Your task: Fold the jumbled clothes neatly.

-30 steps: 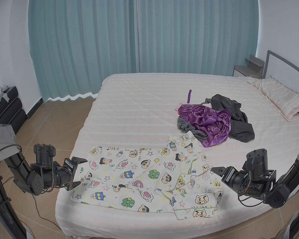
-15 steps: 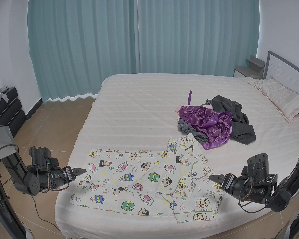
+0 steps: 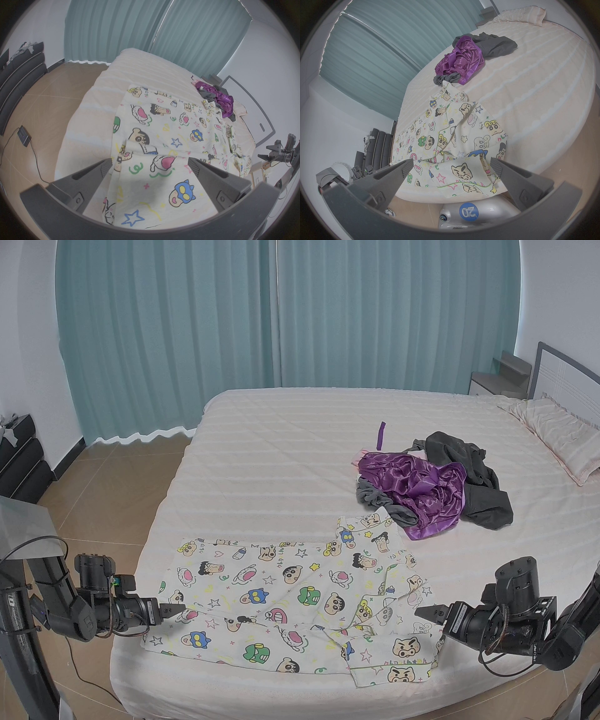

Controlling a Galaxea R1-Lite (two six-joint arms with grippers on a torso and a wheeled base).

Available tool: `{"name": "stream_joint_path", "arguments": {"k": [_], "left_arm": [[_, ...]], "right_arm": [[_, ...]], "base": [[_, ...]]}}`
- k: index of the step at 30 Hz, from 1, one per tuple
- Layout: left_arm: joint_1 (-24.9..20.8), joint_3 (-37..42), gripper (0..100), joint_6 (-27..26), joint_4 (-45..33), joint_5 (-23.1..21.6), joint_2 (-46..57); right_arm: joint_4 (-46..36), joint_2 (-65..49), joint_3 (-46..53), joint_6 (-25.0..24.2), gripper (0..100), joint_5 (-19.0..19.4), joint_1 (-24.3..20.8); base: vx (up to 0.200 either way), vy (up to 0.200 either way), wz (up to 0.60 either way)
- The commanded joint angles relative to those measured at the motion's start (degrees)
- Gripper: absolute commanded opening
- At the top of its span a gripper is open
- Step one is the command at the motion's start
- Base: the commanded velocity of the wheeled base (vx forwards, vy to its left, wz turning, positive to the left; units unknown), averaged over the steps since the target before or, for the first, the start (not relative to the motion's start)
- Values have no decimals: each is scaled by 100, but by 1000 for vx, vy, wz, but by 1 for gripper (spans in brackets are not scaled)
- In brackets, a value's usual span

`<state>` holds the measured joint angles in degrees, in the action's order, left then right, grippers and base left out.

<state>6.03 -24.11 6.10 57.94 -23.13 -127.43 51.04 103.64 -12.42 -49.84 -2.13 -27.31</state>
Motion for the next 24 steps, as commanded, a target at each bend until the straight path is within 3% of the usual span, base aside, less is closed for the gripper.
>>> {"name": "stream_joint_path", "arguments": {"k": [1, 17, 18, 24], "left_arm": [[12, -6, 100, -29, 59, 1, -379], [3, -85, 100, -29, 68, -52, -520], [3, -94, 0, -29, 68, -52, -529], [38, -94, 0, -3, 68, -52, -529]], "right_arm": [[11, 112, 12, 0, 100, 2, -3], [11, 235, 12, 0, 100, 38, 6], [11, 262, 12, 0, 100, 38, 6], [283, 683, -50, 158, 100, 29, 103]], "base": [[0, 0, 0], [0, 0, 0], [0, 0, 0], [0, 0, 0]]}}
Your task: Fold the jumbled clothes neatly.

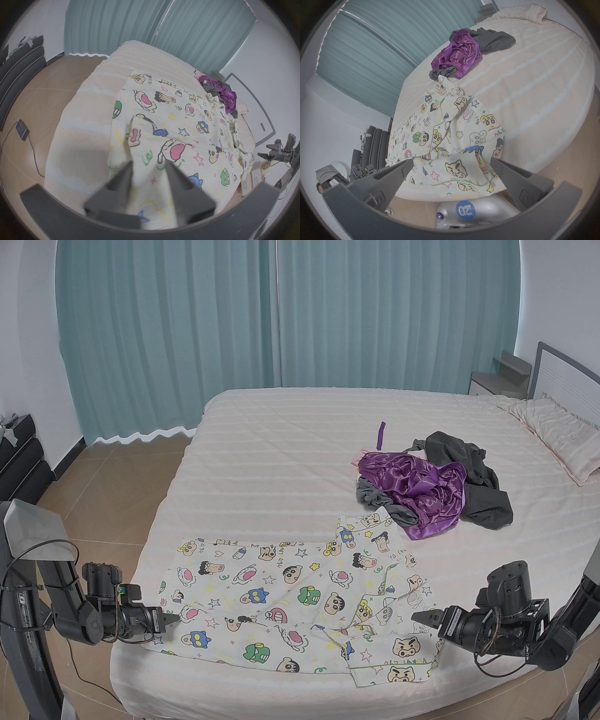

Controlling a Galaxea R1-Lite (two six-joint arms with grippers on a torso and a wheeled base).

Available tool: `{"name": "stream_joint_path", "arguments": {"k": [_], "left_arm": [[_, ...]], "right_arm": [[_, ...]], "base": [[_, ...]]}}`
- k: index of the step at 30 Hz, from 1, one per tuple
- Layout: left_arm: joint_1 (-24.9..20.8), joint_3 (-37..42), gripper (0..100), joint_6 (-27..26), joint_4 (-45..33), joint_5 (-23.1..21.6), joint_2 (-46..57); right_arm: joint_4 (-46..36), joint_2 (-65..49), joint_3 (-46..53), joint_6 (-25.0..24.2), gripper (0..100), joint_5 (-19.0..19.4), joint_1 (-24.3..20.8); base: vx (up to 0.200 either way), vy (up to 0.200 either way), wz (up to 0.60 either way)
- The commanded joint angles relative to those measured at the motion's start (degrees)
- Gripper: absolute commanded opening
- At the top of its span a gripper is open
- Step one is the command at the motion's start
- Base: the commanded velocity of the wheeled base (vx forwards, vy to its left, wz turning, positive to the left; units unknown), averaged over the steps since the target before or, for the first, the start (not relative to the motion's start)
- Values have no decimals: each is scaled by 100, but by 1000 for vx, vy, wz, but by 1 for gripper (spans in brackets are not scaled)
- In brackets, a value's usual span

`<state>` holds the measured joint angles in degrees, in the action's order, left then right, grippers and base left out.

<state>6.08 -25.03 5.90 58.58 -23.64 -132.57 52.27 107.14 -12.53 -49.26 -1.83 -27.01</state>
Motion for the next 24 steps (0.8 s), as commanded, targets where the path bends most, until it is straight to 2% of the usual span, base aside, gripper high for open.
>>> {"name": "stream_joint_path", "arguments": {"k": [1, 5, 7, 10, 14, 19, 24], "left_arm": [[60, -2, 0, 25, 14, -1, -14], [104, -20, 0, 43, 5, -9, -23], [104, -11, 0, 43, 5, -9, -23], [121, -2, 0, 52, 5, -9, -32], [121, -11, 0, 43, 5, -9, -58], [121, -11, 0, 52, 5, -9, -76], [121, -2, 0, 52, 5, -9, -85]], "right_arm": [[301, 448, -21, 224, 100, 7, 100], [951, 1195, -30, 971, 100, 183, 311], [1171, 1362, -30, 1191, 100, 306, 381], [1769, 1898, 14, 2140, 100, 1035, 741], [1997, 2346, -48, 2966, 100, 1510, 1093], [2384, 2645, 5, 3212, 100, 2248, 1172], [2736, 2988, -30, 3388, 100, 2363, 1172]], "base": [[0, 0, 0], [0, 0, 0], [0, 0, 0], [0, 0, 0], [0, 0, 0], [0, 0, 0], [0, 0, 0]]}}
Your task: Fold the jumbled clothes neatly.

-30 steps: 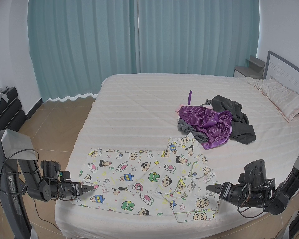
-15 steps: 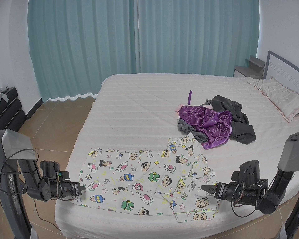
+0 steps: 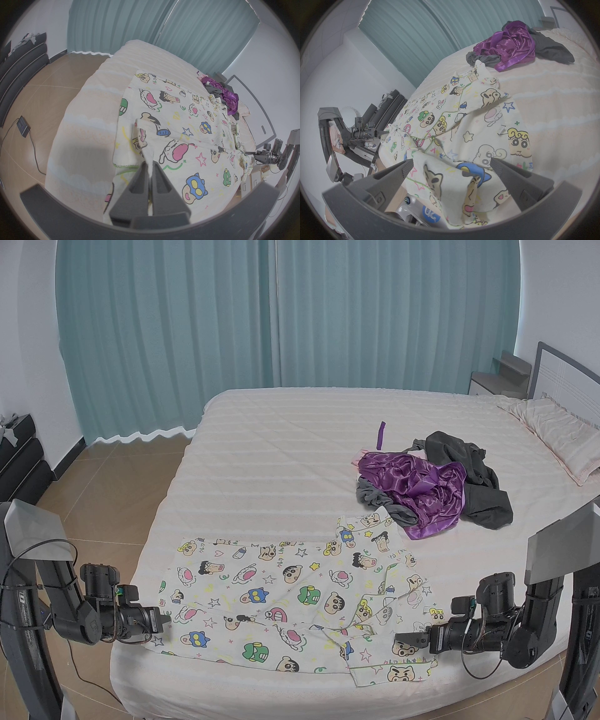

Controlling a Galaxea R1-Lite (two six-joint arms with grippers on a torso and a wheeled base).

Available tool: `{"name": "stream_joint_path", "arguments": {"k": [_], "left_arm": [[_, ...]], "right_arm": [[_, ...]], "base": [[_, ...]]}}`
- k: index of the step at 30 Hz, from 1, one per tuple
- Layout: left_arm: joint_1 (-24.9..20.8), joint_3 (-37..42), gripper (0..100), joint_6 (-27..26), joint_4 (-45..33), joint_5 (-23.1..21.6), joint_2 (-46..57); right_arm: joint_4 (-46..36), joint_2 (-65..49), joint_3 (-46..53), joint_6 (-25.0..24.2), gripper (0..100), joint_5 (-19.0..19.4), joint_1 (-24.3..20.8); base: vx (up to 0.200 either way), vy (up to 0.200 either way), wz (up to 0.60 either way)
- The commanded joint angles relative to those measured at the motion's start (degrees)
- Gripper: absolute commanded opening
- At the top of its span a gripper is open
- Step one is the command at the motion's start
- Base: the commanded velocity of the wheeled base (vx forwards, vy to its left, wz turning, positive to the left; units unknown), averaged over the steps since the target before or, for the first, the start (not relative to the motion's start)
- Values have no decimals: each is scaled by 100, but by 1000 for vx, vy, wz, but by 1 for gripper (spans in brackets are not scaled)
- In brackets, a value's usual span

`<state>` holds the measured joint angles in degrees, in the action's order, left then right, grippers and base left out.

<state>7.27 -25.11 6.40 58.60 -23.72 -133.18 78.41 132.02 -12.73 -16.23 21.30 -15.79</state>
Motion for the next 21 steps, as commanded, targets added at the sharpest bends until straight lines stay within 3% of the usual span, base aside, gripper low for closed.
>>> {"name": "stream_joint_path", "arguments": {"k": [1, 9, 10, 21], "left_arm": [[-6, 6, 0, 2, 2, -1, -32], [-6, 6, 0, 2, 2, -1, -32], [-6, 6, 0, 2, 2, -1, -32], [-6, 6, 0, 2, 2, -1, -32]], "right_arm": [[245, 596, 16, 172, 100, 138, 49], [412, 658, 25, 216, 100, 437, 41], [412, 667, 16, 216, 0, 445, 32], [421, 649, -388, 181, 0, 428, 76]], "base": [[0, 0, 0], [0, 0, 0], [0, 0, 0], [0, 0, 0]]}}
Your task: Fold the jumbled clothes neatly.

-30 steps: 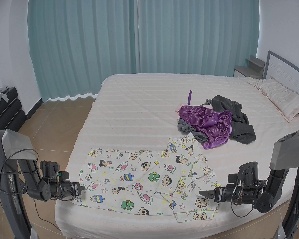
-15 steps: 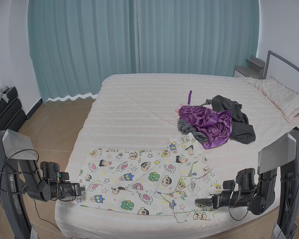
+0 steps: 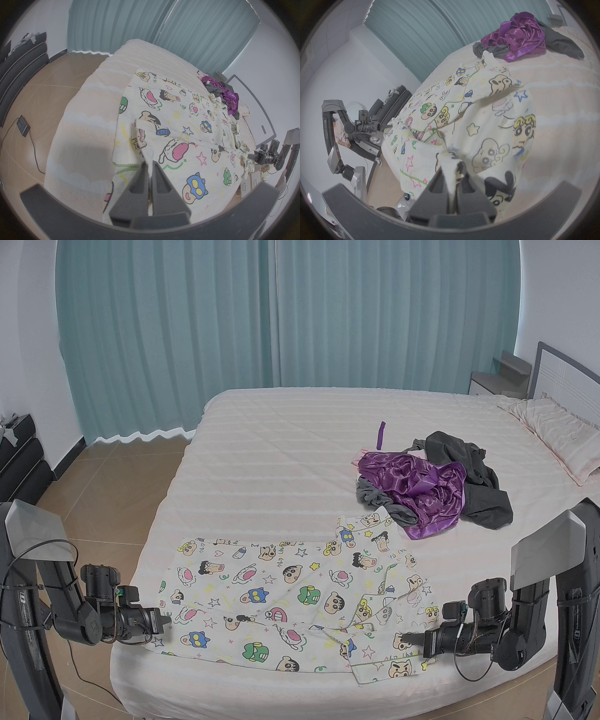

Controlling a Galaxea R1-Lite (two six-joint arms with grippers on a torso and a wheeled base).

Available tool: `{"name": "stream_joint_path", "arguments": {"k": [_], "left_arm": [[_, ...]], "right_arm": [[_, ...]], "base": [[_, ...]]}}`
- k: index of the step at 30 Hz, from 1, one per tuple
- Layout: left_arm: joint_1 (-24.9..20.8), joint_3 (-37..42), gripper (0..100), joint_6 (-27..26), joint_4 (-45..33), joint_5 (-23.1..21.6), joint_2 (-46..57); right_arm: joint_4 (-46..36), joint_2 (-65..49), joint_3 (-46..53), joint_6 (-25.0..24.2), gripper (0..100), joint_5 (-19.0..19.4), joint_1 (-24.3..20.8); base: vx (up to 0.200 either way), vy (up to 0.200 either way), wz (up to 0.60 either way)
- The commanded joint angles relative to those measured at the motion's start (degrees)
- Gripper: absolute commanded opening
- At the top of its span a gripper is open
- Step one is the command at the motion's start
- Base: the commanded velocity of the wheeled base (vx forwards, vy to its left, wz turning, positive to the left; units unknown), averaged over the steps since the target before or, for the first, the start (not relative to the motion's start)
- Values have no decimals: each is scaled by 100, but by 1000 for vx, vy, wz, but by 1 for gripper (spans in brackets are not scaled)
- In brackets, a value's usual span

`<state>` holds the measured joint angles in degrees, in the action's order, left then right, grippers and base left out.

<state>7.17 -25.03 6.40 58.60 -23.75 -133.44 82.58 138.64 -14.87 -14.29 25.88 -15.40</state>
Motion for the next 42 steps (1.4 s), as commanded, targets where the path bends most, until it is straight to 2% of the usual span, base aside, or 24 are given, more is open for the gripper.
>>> {"name": "stream_joint_path", "arguments": {"k": [1, 6, 13, 32, 33, 35, 36, 42], "left_arm": [[4, -2, 0, 2, 2, 2, -7], [-5, 7, 0, 2, 2, 10, -7], [4, 51, 0, 107, 2, 63, -7], [4, 95, 0, 186, 46, 81, -7], [4, 95, 0, 186, 46, 81, -7], [4, 95, 0, 186, 46, 81, -7], [4, 95, 100, 186, 46, 81, -7], [13, 68, 100, 344, 55, 81, 2]], "right_arm": [[4, -22, -209, -13, 0, -30, 54], [13, -109, -271, -21, 0, -39, 89], [4, -180, -525, -13, 0, -391, 151], [-190, -4, -912, -13, 0, -479, 116], [-207, 5, -930, -13, 100, -479, 107], [-216, 14, -939, -21, 100, -479, 98], [-216, 5, -939, -21, 100, -479, 107], [-190, -127, -947, -30, 100, -646, 327]], "base": [[0, 0, 0], [0, 0, 0], [0, 0, 0], [0, 0, 0], [0, 0, 0], [0, 0, 0], [0, 0, 0], [0, 0, 0]]}}
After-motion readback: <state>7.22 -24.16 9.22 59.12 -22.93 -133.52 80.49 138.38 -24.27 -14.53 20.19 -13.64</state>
